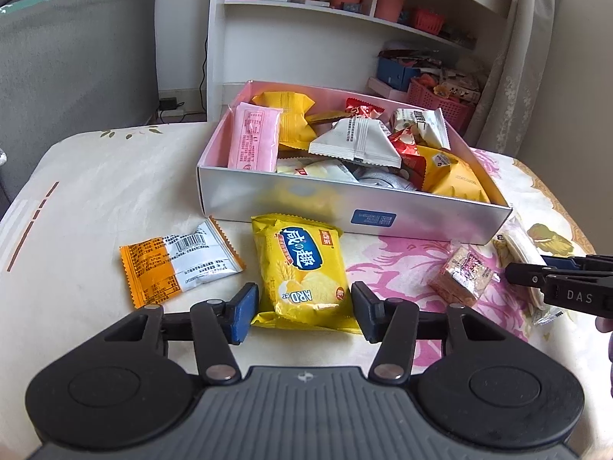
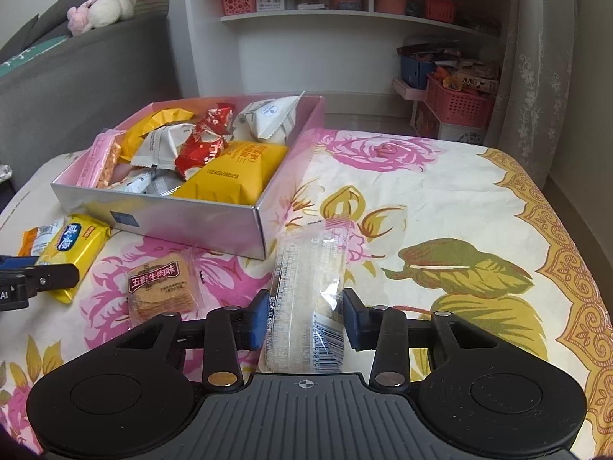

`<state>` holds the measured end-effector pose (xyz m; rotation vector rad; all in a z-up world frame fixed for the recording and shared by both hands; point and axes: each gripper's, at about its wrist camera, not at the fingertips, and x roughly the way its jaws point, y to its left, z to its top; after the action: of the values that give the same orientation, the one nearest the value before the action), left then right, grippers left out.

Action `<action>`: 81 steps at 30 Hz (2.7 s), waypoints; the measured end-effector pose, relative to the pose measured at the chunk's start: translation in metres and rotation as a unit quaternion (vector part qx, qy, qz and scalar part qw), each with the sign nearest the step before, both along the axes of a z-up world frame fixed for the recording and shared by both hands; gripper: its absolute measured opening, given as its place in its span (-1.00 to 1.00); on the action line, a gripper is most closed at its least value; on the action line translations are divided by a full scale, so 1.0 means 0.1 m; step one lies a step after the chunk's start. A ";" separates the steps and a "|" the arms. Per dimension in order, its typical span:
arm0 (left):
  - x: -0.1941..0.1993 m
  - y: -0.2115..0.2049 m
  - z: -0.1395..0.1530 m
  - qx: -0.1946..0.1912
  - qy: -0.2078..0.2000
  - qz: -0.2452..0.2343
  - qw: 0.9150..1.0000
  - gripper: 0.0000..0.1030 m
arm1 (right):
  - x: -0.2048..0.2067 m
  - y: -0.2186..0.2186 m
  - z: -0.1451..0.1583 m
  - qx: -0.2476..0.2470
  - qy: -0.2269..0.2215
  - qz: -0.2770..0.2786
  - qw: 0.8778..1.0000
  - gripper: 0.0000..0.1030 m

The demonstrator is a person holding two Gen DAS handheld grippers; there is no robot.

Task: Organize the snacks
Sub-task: 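Lower the left tool to the yellow chip bag while the right tool reaches the clear bread bag, then grasp the yellow chip bag with the left tool while the right tool grasps the clear bread bag, then carry the chip bag and bread bag into the pink box and open both tools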

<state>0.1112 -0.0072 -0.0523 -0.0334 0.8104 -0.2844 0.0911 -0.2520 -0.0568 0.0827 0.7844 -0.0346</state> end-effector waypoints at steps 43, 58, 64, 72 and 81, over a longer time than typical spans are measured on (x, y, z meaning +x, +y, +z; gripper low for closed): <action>-0.13 0.03 0.30 -0.066 0.039 -0.002 0.997 -0.74 | -0.21 -0.25 0.43 0.147 0.024 -0.046 0.988 -0.64; -0.20 0.07 0.60 -0.102 0.000 0.002 0.995 -0.74 | -0.23 -0.24 0.71 0.211 -0.021 -0.051 0.976 -0.64; -0.09 0.06 0.67 -0.106 -0.016 0.021 0.994 -0.75 | -0.06 -0.06 0.79 0.219 -0.037 -0.046 0.974 -0.64; 0.28 0.01 0.68 -0.081 -0.039 0.033 0.995 -0.75 | 0.35 0.00 0.73 0.231 -0.053 -0.061 0.970 -0.64; 0.59 -0.05 0.50 -0.086 -0.044 0.046 0.994 -0.75 | 0.77 0.00 0.60 0.237 -0.074 -0.064 0.966 -0.64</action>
<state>0.1700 -0.0119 -0.0025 -0.2180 0.6934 -0.2654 0.1678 -0.2517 0.0030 0.5852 0.6231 0.0380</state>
